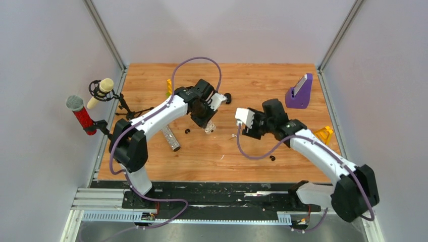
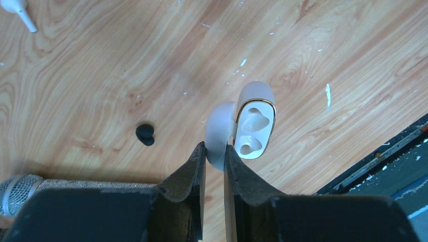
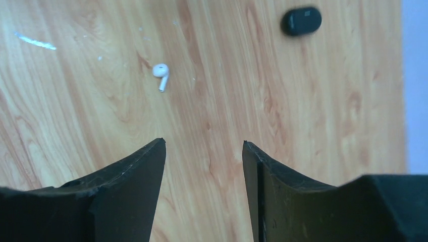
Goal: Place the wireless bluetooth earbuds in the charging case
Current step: Pick up the earbud from the center of the board.
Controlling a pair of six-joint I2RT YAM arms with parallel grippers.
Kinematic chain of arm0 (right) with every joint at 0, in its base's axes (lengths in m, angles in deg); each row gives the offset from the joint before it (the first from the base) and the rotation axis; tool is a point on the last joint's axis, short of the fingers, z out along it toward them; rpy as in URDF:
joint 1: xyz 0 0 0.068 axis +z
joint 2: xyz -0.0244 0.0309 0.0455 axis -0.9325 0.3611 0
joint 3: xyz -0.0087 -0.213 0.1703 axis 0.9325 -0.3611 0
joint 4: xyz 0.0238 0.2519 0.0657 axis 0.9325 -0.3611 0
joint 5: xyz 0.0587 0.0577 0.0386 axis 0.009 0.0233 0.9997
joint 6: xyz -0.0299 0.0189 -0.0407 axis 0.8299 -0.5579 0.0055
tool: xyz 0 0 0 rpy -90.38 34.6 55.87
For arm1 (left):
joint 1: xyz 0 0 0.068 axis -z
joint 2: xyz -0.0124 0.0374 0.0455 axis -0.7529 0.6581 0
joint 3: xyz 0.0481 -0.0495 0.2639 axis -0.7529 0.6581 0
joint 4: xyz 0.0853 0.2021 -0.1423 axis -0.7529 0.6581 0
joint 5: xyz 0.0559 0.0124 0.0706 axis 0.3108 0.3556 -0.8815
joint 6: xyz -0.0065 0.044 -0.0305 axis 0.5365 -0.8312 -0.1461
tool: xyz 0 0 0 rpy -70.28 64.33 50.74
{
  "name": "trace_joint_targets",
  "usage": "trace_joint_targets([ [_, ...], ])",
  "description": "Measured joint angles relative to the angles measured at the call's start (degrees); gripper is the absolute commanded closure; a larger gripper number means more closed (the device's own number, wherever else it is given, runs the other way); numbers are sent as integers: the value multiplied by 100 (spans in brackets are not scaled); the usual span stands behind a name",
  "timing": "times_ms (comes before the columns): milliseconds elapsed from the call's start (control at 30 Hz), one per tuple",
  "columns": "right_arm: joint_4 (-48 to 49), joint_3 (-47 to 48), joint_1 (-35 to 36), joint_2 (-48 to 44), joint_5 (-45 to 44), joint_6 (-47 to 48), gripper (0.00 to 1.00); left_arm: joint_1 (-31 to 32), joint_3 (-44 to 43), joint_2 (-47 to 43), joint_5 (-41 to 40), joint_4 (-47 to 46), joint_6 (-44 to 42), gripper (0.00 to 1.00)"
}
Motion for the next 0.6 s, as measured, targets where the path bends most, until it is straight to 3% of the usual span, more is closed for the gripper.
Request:
trace_joint_targets([
  [133,-662,1012,-785,1130,610,-621,45,9,140,-289,-125,-50,-11,87],
  [367,-1906,3176,-1010,3447,1082,-1971,44,116,256,-638,-553,-127,-166,86],
  [600,-2562,3827,-951,4356,986,-3101,42,264,280,-717,-1213,-26,-382,86],
])
